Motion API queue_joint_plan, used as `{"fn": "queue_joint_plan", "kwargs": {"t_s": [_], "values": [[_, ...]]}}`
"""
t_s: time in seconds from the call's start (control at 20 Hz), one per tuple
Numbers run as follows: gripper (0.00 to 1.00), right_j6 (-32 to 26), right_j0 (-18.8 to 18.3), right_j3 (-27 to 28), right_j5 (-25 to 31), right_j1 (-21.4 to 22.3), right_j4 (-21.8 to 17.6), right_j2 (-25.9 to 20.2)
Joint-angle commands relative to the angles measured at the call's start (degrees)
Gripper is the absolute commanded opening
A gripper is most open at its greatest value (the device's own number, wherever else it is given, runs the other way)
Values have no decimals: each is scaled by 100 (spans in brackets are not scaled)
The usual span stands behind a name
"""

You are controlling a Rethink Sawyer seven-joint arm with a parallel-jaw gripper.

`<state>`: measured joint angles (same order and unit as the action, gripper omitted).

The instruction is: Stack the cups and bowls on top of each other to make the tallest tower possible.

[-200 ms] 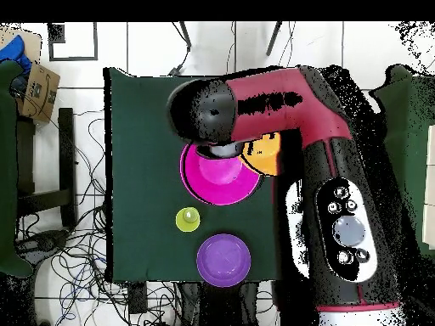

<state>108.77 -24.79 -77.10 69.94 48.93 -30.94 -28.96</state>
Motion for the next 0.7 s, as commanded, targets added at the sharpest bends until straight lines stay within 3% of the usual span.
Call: {"fn": "queue_joint_plan", "kwargs": {"t_s": [0.05, 0.4, 0.7], "values": [[0, 12, 318, 269, 557, -352, -20, 139], [0, 160, 614, 369, 936, -239, -88, 299], [0, 43, 694, 255, 1252, 191, -94, 422]]}}
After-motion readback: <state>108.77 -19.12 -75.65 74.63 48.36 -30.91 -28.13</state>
